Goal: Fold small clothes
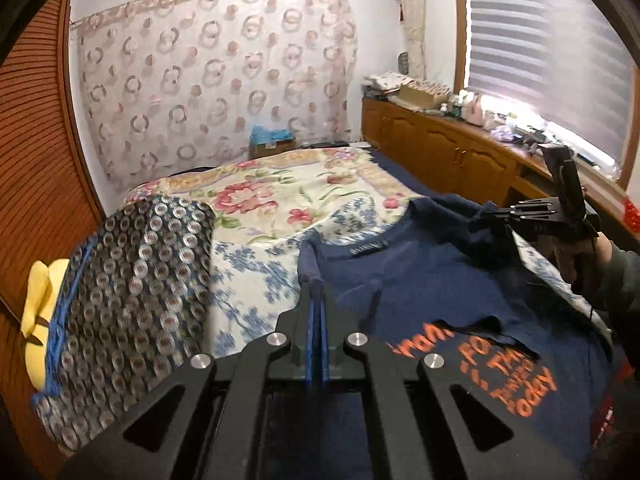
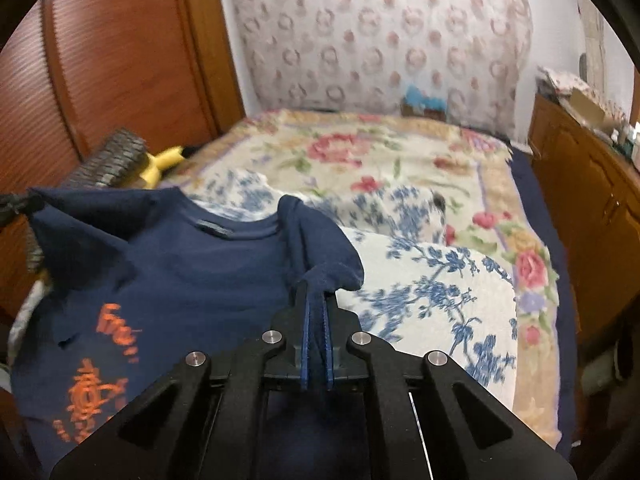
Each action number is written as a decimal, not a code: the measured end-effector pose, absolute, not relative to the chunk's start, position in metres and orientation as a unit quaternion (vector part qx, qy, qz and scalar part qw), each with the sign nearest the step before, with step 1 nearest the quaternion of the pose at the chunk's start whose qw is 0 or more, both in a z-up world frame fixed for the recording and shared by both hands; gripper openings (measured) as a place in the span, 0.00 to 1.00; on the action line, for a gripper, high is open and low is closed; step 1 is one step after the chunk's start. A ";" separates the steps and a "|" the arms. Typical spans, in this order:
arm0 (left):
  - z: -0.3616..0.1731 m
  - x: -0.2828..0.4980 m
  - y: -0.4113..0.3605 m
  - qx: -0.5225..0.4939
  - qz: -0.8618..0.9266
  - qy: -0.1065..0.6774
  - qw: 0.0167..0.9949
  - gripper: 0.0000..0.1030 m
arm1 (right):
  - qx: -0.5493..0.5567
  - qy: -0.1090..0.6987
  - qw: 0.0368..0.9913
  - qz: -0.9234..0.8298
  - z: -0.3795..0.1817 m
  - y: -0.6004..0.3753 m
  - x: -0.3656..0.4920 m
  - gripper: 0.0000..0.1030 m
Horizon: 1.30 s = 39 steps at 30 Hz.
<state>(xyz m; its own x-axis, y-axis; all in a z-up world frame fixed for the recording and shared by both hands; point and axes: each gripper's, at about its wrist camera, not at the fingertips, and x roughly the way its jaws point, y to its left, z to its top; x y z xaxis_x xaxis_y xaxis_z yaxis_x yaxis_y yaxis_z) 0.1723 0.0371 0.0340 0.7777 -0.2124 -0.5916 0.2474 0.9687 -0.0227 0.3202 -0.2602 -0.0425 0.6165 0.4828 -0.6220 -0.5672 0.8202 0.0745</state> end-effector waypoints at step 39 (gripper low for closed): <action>-0.030 -0.070 0.113 -0.092 -0.078 0.319 0.940 0.07 | -0.066 0.338 0.890 0.298 -0.063 -0.327 0.041 0.03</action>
